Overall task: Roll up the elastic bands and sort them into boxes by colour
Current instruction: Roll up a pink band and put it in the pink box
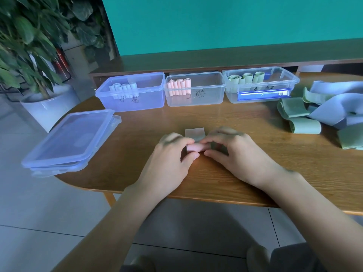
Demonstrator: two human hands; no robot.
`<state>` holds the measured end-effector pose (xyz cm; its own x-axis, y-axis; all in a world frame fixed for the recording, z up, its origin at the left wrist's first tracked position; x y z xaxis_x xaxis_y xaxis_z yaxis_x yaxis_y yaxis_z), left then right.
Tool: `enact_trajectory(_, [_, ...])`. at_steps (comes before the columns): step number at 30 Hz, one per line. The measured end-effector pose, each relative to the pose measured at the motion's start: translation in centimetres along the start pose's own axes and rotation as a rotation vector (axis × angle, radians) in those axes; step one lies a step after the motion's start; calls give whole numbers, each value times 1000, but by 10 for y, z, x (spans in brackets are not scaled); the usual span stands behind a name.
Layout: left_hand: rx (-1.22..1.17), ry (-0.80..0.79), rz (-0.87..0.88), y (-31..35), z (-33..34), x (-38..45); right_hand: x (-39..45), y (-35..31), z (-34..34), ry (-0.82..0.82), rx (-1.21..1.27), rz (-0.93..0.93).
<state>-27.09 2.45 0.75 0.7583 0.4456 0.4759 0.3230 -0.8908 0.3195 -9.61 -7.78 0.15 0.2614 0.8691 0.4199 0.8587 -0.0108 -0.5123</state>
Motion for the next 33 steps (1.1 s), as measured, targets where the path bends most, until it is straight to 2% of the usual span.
enact_trajectory(4, [-28, 75, 34, -1, -1, 1, 4, 4, 3, 5, 8, 4])
enact_trajectory(12, [-14, 19, 45, -6, 1, 5, 0, 1, 7, 40, -18, 6])
enact_trajectory(23, [-12, 36, 56, -4, 2, 7, 10, 8, 12, -55, -103, 67])
enact_trajectory(28, [24, 13, 39, -10, 4, 13, 9, -1, 5, -23, -70, -32])
enact_trajectory(33, [12, 26, 43, -12, 6, 15, 15, 6, 8, -34, -90, -30])
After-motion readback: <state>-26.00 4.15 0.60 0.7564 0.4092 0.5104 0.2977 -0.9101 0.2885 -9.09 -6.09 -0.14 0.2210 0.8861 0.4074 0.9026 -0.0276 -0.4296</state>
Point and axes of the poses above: each hand's wrist, its own x-axis towards the middle knuckle, its own z-axis out of the palm, y = z × x, the point moved 1 cm from there along x, towards the middle knuckle, and after that the axes turned 9 degrees about z, right-handed, at the moved point
